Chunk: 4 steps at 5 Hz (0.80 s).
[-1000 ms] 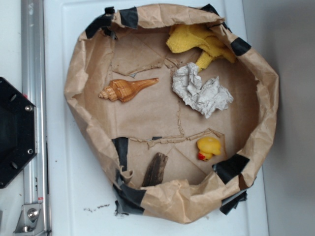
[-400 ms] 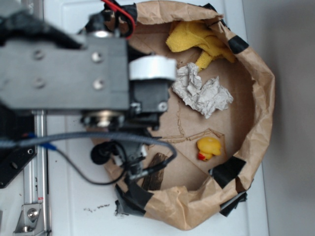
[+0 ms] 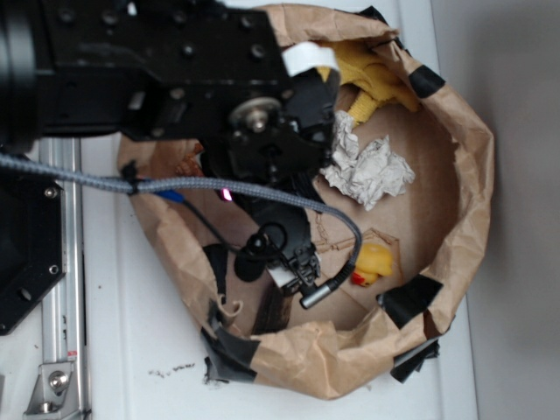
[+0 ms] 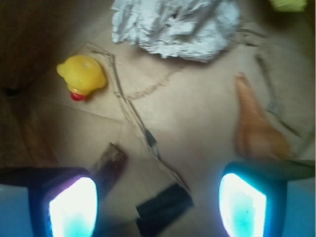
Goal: Grab the wood chip.
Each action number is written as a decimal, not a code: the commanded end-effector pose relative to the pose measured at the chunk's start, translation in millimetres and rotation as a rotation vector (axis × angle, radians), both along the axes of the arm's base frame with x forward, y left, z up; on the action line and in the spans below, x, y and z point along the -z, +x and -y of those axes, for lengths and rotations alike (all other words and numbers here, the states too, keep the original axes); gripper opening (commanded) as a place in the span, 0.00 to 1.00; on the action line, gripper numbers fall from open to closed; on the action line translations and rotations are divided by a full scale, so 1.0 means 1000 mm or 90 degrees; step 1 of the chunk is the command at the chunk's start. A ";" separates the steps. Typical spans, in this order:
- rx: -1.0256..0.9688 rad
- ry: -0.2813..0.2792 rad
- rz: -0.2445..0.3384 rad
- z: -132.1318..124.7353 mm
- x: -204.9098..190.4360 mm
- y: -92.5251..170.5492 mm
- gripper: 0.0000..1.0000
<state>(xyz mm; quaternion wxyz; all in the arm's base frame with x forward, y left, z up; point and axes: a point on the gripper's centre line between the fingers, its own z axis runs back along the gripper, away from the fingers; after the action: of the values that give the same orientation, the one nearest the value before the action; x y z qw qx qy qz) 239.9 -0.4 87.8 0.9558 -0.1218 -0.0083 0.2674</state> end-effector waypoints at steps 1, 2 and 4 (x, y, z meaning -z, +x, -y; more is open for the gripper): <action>-0.046 -0.038 -0.054 0.001 0.017 0.006 1.00; -0.041 -0.032 -0.080 0.023 0.032 0.004 1.00; -0.014 -0.032 -0.071 0.066 0.046 0.004 1.00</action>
<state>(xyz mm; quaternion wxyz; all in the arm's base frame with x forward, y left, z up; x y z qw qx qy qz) 242.3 -61.3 33.9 0.9465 -0.1243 0.0644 0.2908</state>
